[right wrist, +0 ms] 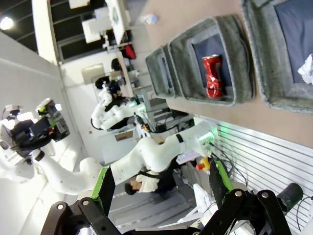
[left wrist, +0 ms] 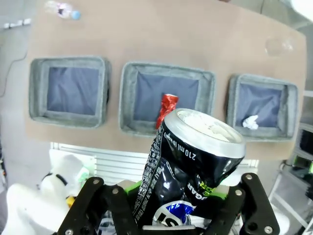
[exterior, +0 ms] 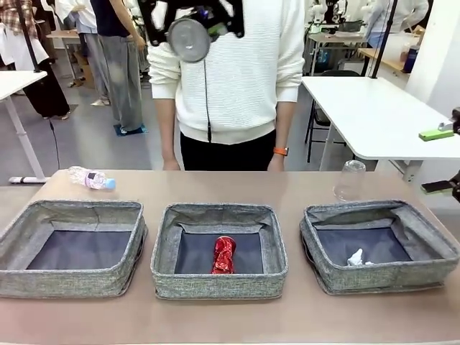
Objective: Sort the waste into the appropriate baskets.
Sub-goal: Pick up the waste item pointed out by the person.
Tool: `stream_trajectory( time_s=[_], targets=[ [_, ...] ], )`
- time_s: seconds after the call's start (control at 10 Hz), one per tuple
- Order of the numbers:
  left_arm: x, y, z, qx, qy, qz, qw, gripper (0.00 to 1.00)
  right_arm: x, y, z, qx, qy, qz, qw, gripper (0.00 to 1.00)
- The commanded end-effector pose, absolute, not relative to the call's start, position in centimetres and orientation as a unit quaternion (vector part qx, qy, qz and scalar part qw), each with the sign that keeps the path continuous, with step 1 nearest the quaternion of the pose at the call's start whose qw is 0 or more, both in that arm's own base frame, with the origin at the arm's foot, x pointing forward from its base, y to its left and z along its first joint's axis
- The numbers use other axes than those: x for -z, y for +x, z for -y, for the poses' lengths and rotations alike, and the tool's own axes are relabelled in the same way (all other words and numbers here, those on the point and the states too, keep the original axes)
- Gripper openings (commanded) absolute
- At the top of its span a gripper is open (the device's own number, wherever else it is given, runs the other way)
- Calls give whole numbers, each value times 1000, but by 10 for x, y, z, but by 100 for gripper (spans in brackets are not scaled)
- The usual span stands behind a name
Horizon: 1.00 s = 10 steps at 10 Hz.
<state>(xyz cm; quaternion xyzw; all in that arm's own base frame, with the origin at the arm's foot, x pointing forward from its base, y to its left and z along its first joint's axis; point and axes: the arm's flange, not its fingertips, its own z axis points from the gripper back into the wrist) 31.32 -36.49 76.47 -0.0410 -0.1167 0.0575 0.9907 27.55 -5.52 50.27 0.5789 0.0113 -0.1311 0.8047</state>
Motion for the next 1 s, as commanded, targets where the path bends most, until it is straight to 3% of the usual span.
stream_trajectory(
  time_s=[0.0, 0.9],
  targets=[
    [-776, 317, 377, -76, -41, 125, 988, 0, -504, 279, 54, 126, 582, -1, 804, 100],
    [-765, 313, 365, -57, -41, 117, 991, 0, -504, 279, 54, 126, 582, -1, 804, 100]
  ],
)
